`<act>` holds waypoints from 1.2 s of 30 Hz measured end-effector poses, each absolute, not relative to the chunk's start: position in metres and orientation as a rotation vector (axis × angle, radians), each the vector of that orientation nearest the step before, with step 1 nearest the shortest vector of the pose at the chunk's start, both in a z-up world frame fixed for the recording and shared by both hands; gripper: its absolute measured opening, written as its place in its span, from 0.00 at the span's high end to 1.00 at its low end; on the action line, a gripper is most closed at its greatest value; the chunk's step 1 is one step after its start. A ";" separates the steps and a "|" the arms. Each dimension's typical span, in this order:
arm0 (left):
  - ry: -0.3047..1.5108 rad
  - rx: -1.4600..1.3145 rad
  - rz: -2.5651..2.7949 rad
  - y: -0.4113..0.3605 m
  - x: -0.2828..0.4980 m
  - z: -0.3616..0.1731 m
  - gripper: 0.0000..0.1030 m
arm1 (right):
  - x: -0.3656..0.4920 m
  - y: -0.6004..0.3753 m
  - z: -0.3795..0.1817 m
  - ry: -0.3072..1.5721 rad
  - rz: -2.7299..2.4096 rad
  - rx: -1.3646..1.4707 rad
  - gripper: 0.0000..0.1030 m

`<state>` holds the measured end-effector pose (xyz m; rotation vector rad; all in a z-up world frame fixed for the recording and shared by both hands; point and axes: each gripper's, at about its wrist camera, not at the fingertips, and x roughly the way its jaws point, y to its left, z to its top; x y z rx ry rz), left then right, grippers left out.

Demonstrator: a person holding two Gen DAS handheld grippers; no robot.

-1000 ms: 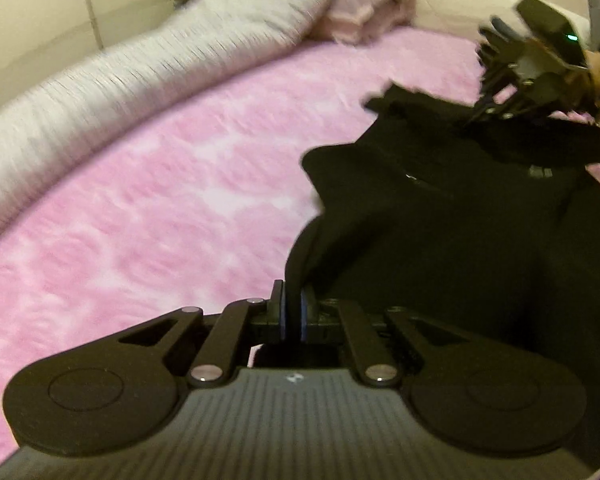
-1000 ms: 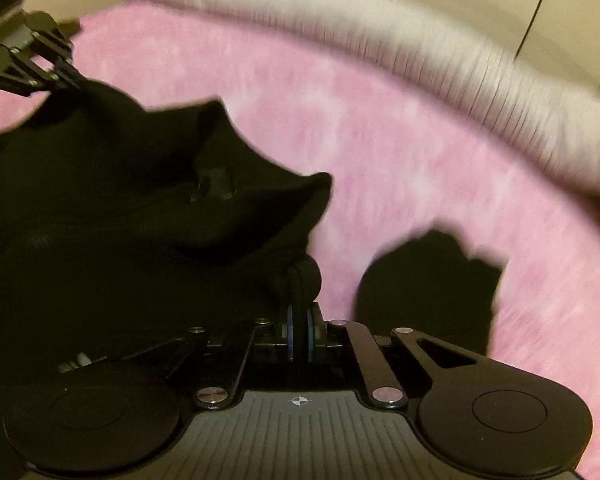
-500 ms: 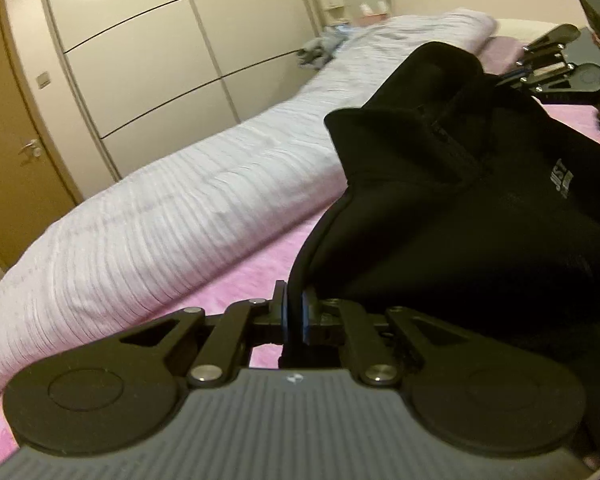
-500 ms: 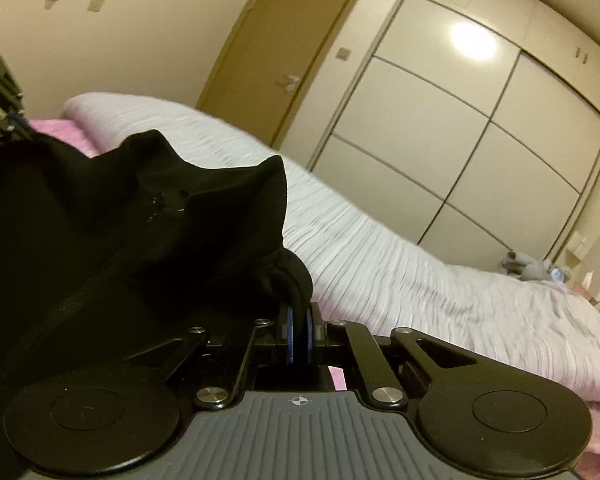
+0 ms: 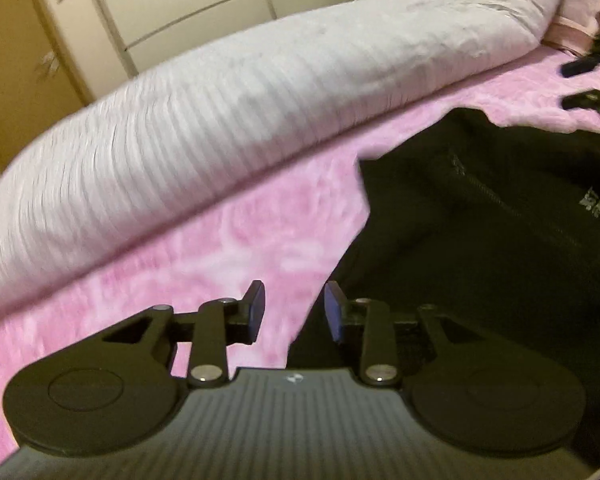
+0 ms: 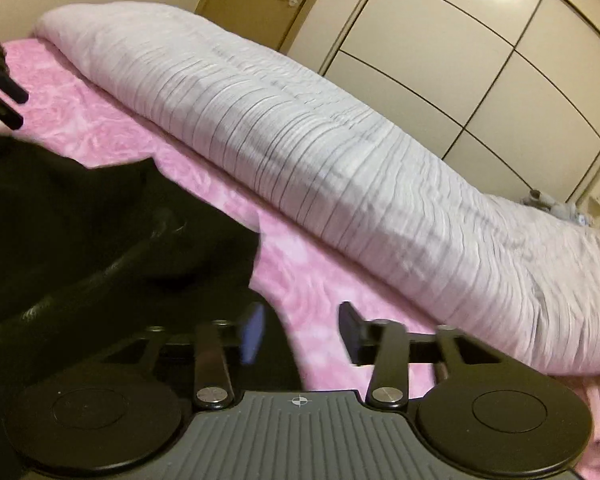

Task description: Fold clothes

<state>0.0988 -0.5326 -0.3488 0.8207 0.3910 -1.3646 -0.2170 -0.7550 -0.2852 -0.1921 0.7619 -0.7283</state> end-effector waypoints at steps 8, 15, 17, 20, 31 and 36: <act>0.421 0.770 -1.435 -0.404 0.100 -0.314 0.61 | -0.379 -0.677 -0.256 0.783 -0.892 -0.050 0.40; 0.578 0.832 -1.368 -0.299 0.101 -0.327 0.55 | -0.510 -0.640 -0.268 0.678 -1.045 0.332 0.30; 0.638 0.829 -1.341 -0.282 0.104 -0.337 0.55 | -0.543 -0.633 -0.273 0.626 -1.084 0.455 0.30; 0.712 0.828 -1.325 -0.267 0.105 -0.351 0.53 | -0.570 -0.634 -0.280 0.549 -1.086 0.592 0.30; 0.557 0.907 -1.270 -0.272 0.095 -0.337 0.98 | -0.537 -0.659 -0.262 0.536 -1.135 0.452 0.94; 0.448 0.887 -1.061 -0.278 0.158 -0.309 0.98 | -0.563 -0.685 -0.223 0.554 -1.359 0.223 0.93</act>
